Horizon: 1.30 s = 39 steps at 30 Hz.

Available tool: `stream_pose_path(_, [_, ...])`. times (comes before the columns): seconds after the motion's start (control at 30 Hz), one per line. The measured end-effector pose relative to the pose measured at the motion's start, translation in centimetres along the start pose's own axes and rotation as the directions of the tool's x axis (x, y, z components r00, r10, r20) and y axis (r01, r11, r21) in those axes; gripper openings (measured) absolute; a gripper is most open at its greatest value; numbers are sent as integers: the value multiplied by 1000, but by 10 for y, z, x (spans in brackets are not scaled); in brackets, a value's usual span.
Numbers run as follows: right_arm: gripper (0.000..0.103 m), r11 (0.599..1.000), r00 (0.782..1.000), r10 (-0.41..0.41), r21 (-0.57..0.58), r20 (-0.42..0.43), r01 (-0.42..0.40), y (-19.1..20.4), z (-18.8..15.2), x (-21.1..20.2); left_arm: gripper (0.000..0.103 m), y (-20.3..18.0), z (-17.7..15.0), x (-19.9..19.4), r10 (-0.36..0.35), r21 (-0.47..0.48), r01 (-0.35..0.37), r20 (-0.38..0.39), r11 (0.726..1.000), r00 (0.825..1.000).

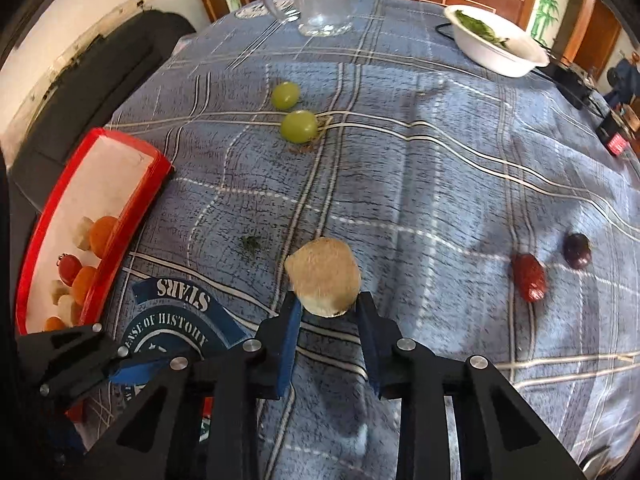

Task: Organize fruits
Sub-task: 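Grasp the red tomato with left tool while right tool grasps a beige cube, then carry the tomato with left tool while right tool carries the cube over the tray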

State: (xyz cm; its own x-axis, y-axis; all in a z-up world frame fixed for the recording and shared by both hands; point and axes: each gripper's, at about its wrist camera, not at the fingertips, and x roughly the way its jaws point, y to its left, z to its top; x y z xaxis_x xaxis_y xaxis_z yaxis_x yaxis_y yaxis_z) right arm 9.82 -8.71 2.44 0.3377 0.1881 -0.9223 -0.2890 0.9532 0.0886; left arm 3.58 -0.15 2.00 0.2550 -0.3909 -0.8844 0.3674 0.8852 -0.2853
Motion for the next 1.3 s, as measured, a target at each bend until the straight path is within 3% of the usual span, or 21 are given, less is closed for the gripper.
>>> stream_pose_path(0.1, [27, 999, 1000, 16, 42, 26, -17, -9, -5, -13, 39, -6, 3, 2, 25, 26, -26, 8, 999, 1000])
stream_pose_path(0.13, [22, 998, 999, 20, 57, 37, -22, -13, -7, -19, 36, -7, 3, 2, 32, 33, -33, 13, 999, 999])
stream_pose_path(0.17, [11, 997, 999, 28, 70, 45, -32, -16, -9, -23, 29, -7, 3, 1, 40, 36, -41, 18, 999, 999])
stream_pose_path(0.5, [9, 994, 997, 31, 102, 74, -38, -25, -25, -45, 27, -4, -5, -1, 30, 31, -30, 21, 999, 999])
stream_pose_path(0.67, [17, 990, 996, 58, 125, 67, -66, -25, -27, -41, 27, -3, -12, -5, 22, 27, -23, 23, 999, 999])
stream_pose_path(0.8, [38, 990, 995, 69, 116, 79, -78, -22, -28, -43, 28, 3, -16, -7, 15, 2, -15, 19, 1000, 1000])
stream_pose_path(1.13, [43, 991, 996, 64, 109, 65, -71, -25, -27, -36, 28, 7, -20, -10, 3, -9, -3, 26, 1000, 1000])
stream_pose_path(1.3, [46, 999, 999, -7, 46, 42, 5, -12, -13, -22, 27, 8, -20, -10, -4, -7, 4, 24, 1000, 1000])
